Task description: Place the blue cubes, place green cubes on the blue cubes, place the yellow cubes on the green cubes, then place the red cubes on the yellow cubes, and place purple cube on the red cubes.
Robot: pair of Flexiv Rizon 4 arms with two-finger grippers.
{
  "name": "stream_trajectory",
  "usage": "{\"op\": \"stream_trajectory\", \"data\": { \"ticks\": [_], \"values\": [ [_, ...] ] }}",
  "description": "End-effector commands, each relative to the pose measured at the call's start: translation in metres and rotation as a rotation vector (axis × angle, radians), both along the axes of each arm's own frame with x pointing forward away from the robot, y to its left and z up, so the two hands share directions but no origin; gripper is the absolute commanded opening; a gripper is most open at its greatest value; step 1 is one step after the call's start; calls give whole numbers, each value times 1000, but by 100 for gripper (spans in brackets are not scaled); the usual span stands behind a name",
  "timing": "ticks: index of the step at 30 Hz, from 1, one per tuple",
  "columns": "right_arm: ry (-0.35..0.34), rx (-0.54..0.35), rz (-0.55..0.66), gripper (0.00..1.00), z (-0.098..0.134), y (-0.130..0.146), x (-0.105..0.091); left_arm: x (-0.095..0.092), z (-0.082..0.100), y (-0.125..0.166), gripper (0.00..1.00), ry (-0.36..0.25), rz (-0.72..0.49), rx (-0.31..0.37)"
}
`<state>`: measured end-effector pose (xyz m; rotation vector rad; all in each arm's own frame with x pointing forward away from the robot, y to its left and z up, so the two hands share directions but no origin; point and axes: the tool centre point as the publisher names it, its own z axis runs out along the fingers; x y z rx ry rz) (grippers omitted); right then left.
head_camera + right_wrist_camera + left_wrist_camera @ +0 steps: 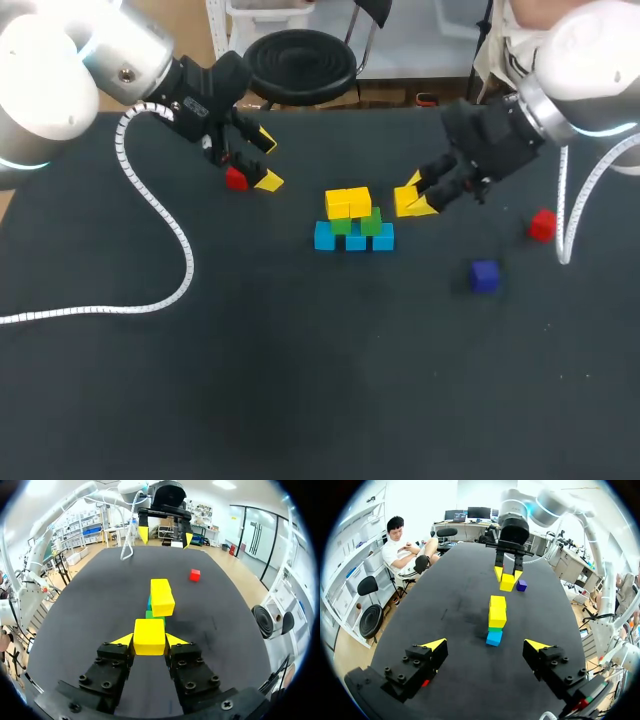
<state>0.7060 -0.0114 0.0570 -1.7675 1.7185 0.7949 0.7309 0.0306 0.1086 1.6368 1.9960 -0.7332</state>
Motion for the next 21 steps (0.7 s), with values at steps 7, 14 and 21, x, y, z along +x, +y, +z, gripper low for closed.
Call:
{"op": "stream_trajectory", "data": {
  "ticks": [7, 14, 21],
  "values": [
    [26, 48, 5, 0, -1, 8, 8, 0, 0, 0, 100, -1, 0, 0],
    [35, 63, -6, 0, 0, 16, 2, 0, 0, 0, 100, -1, 0, 0],
    [38, 50, -17, 0, -7, 21, 1, 0, 0, 0, 100, -1, 0, 0]
  ]
}}
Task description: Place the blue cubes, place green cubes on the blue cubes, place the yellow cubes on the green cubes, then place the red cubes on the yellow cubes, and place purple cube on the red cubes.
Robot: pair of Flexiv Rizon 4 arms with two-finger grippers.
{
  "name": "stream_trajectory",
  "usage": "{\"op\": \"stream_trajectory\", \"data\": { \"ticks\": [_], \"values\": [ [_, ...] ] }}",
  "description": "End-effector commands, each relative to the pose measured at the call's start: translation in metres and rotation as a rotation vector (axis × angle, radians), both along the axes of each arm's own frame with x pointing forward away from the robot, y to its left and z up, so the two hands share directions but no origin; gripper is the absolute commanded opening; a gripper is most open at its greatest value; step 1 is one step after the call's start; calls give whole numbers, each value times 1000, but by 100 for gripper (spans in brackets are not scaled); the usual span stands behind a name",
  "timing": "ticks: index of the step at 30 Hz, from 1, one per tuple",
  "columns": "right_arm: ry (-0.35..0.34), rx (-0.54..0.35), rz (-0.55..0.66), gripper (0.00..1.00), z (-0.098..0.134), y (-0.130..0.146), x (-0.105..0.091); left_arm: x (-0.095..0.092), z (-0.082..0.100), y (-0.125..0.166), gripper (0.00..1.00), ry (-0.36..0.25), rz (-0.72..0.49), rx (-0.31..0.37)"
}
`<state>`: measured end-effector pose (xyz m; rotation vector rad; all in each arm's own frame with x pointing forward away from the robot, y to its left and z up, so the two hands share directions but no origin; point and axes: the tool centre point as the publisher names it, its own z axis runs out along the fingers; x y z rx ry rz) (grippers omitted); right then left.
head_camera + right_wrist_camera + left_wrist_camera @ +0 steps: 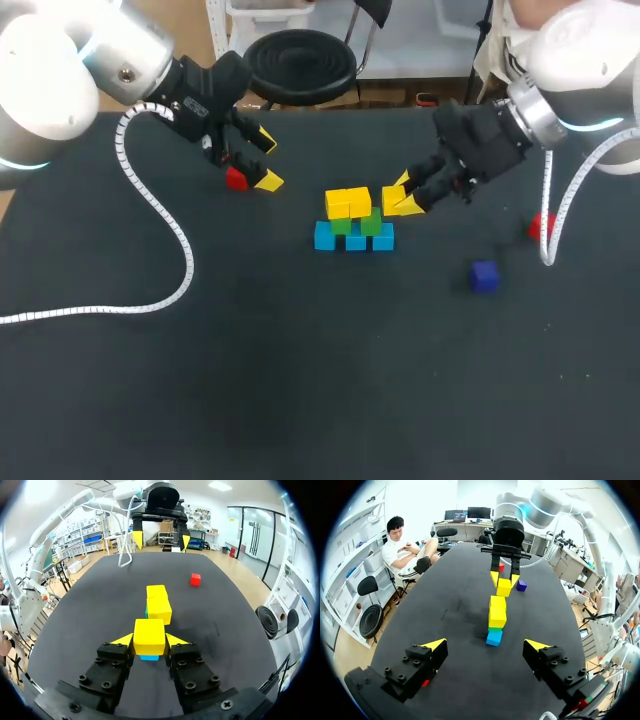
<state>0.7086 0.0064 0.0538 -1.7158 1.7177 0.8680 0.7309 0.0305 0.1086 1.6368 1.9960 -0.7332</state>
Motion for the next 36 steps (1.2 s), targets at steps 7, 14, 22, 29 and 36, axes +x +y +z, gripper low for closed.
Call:
{"op": "stream_trajectory", "data": {
  "ticks": [7, 14, 22, 29, 36],
  "values": [
    [4, -3, 6, 0, -6, 9, 1, 0, 0, 0, 100, -1, 1, 0],
    [7, -2, 19, 0, -7, 13, 3, 0, 0, 0, 100, -1, 1, 0],
    [6, 3, 21, 0, -7, 15, 1, 0, 0, 0, 100, -1, 1, 0],
    [10, 12, 18, 0, -9, 17, -3, 0, 0, 0, 100, -1, 1, 0],
    [10, 19, 21, 0, -10, 20, -4, 0, 0, 0, 100, -1, 1, 0]
  ]
}}
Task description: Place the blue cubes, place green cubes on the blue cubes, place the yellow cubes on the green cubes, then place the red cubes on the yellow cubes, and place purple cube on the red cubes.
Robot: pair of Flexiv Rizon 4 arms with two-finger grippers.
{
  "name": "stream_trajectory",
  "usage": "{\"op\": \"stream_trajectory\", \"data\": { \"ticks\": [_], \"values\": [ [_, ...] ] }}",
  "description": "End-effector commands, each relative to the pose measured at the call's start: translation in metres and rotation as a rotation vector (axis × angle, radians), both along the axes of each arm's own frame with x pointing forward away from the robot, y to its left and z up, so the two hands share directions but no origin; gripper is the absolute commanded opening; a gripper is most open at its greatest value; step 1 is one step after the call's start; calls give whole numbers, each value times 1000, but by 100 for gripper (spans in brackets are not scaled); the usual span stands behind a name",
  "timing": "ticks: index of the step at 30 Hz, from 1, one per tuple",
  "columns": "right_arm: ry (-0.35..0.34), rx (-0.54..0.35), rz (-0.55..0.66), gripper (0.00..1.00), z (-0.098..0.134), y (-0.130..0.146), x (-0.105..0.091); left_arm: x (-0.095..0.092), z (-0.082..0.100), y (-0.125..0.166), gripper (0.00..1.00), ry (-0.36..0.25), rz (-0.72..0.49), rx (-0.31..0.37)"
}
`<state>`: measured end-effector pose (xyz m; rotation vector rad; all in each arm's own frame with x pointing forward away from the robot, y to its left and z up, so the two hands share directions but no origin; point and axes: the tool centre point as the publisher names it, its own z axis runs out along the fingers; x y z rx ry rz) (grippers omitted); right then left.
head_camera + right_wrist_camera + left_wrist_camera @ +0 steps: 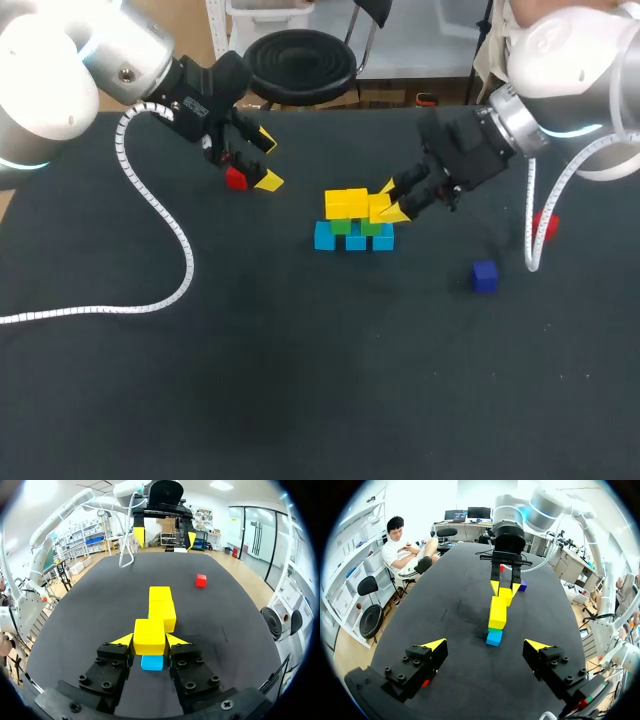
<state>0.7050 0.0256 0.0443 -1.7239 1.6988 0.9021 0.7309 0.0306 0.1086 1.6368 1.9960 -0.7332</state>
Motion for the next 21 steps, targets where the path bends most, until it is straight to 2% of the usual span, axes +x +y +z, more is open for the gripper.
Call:
{"op": "stream_trajectory", "data": {
  "ticks": [1, 12, 21],
  "values": [
    [-4, 3, -1, 0, 0, 1, 0, 0, 0, 0, 100, -1, 0, 0],
    [-22, -4, -38, 0, 4, -9, 3, 0, 0, 0, 100, -1, 0, 0],
    [-22, 6, -40, 0, 3, -6, 12, 0, 0, 0, 100, -1, 0, 0]
  ]
}}
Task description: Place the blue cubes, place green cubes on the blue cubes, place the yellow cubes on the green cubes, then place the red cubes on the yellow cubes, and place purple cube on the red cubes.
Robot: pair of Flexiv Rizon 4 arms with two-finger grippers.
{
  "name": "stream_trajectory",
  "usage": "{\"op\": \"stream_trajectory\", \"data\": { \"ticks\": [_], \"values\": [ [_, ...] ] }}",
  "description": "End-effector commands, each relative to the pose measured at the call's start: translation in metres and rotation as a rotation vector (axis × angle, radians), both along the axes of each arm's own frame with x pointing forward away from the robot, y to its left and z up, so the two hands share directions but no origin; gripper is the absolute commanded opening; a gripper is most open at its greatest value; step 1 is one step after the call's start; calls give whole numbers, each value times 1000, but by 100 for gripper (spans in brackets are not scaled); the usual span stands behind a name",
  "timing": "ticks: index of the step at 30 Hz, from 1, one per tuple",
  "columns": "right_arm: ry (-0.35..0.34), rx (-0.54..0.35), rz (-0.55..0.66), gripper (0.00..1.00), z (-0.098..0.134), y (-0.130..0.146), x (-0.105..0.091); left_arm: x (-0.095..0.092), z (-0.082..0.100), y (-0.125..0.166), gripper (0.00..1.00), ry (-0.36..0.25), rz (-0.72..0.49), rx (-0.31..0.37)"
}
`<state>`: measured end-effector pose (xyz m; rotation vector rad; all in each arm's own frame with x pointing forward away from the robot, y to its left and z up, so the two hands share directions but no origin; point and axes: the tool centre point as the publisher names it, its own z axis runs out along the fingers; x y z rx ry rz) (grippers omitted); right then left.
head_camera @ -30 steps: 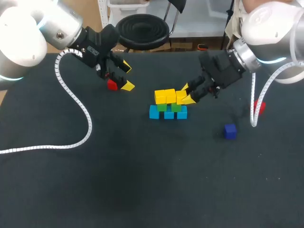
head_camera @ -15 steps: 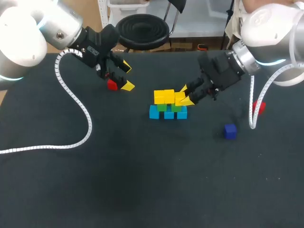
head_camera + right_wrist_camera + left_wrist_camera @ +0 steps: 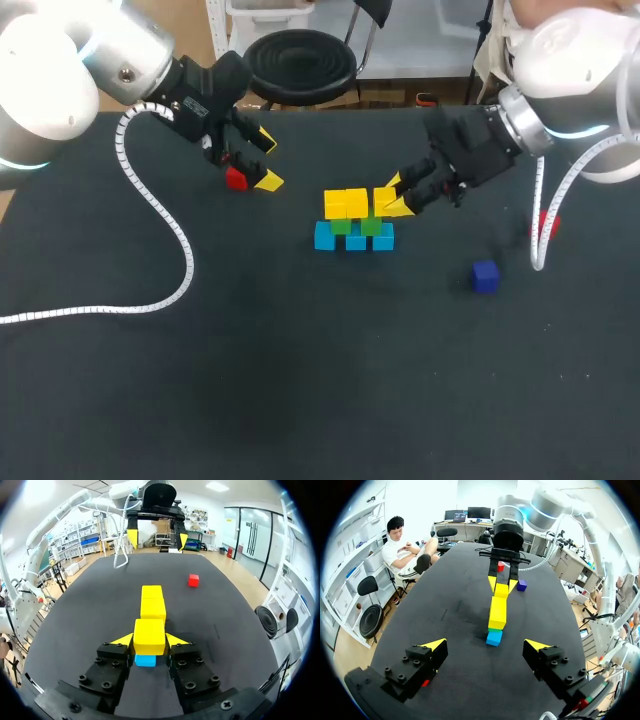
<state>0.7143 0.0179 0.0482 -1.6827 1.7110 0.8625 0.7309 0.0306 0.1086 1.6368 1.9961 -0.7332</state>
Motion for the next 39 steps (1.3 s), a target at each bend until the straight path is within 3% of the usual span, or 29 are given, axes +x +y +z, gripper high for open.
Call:
{"op": "stream_trajectory", "data": {
  "ticks": [1, 21, 39],
  "values": [
    [3, 1, 4, 0, -1, 2, 3, 0, 0, 0, 100, -1, 0, 0],
    [25, 5, 15, 0, -7, 8, 11, 0, 0, 0, 100, -1, 0, 0],
    [42, -4, 5, 0, -9, 11, 3, 0, 0, 0, 100, -1, 0, 0]
  ]
}}
